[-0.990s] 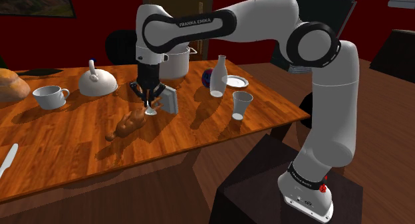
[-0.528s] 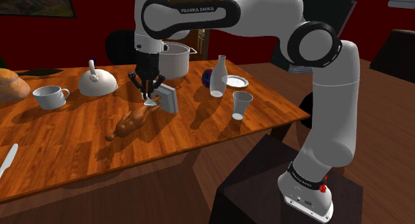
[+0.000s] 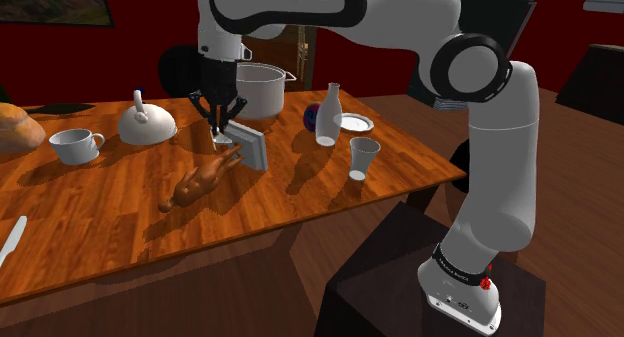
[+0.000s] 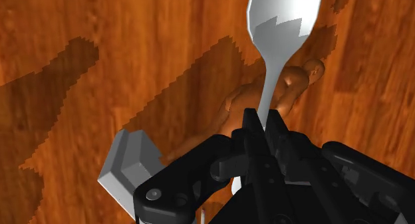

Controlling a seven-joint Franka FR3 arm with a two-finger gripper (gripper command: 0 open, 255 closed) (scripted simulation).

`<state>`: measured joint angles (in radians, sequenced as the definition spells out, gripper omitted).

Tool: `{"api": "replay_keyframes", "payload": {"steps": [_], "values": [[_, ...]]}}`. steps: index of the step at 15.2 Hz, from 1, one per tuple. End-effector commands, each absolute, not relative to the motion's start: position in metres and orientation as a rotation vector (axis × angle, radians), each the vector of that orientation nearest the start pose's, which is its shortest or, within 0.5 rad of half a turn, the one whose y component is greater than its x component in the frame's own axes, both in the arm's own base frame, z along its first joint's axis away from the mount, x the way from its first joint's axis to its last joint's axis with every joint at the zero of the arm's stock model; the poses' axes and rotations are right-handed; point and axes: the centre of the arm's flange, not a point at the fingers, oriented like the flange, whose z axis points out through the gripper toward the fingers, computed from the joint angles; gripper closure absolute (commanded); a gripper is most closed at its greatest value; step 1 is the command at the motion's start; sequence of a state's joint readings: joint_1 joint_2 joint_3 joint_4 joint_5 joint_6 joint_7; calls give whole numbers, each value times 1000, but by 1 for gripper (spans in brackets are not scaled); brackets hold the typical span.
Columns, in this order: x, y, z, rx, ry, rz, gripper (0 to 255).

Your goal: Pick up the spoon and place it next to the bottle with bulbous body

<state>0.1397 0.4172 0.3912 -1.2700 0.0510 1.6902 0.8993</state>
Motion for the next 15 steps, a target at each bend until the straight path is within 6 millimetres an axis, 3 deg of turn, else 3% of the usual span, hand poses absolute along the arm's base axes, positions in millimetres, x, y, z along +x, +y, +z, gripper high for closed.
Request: {"api": "replay_keyframes", "payload": {"steps": [1, 15], "values": [[608, 299, 547, -2899, 598, 162, 255], [608, 299, 621, -2899, 598, 162, 255]]}}
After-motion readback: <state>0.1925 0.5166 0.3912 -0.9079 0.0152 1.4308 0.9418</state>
